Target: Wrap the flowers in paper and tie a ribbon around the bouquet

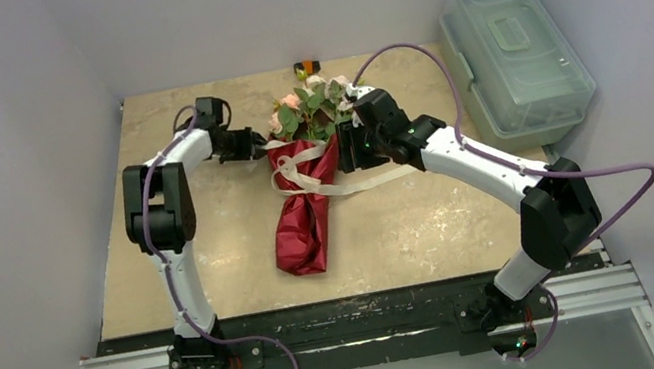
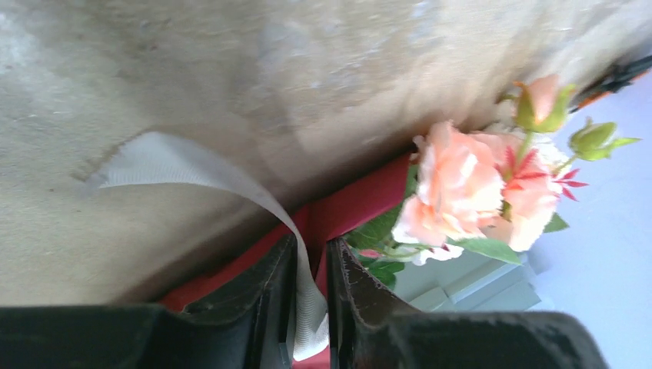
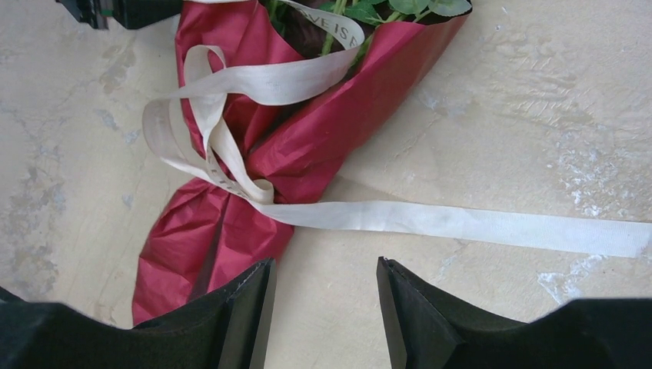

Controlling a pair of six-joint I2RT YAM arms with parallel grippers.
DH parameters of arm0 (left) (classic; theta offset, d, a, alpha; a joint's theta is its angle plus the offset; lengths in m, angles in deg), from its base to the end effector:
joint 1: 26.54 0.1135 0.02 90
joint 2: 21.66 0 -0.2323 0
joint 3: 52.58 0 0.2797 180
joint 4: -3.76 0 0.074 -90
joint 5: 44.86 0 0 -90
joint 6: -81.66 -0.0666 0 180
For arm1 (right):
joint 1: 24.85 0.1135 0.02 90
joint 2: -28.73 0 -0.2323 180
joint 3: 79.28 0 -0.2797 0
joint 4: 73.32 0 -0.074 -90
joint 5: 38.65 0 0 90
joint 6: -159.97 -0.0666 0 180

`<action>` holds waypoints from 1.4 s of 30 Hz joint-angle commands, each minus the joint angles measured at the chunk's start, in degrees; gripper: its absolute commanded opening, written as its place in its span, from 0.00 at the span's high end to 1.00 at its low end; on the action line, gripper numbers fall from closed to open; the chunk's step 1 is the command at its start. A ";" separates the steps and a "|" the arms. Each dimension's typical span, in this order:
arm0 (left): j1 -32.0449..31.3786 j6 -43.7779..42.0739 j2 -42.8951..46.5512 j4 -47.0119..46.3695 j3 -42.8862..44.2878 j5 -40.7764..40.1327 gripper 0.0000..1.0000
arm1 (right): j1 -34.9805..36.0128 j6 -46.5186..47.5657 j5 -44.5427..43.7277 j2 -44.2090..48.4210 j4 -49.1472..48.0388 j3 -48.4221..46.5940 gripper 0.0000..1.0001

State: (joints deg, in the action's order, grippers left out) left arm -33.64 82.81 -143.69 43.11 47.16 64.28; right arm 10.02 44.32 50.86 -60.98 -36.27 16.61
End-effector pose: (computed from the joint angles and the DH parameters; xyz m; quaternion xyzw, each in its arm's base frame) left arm 0.4608 -0.0794 0.0839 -0.6098 0.7375 -0.2881 0.0362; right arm 0.3290 0.2286 0.2232 -0.0719 0.9130 0.1990 0.3488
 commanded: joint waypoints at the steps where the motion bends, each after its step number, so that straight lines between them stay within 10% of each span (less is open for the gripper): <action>1: 1.69 -4.59 1.75 3.06 5.61 -3.23 0.77 | 0.06 0.38 -0.47 2.17 0.01 -0.77 0.42; 24: 1.75 -16.11 2.57 3.23 16.34 -8.60 0.94 | 0.02 -0.06 -0.46 1.76 -0.39 -0.84 0.42; 42: -16.96 -37.09 0.32 -5.34 32.46 -3.97 1.00 | 0.03 -1.74 -0.96 2.86 -5.18 -0.47 0.42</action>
State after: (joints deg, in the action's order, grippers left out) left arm -47.69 52.45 -143.69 43.94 75.01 57.26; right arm 10.00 44.06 50.82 -60.98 -36.86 16.55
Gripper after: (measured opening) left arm 0.038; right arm 0.587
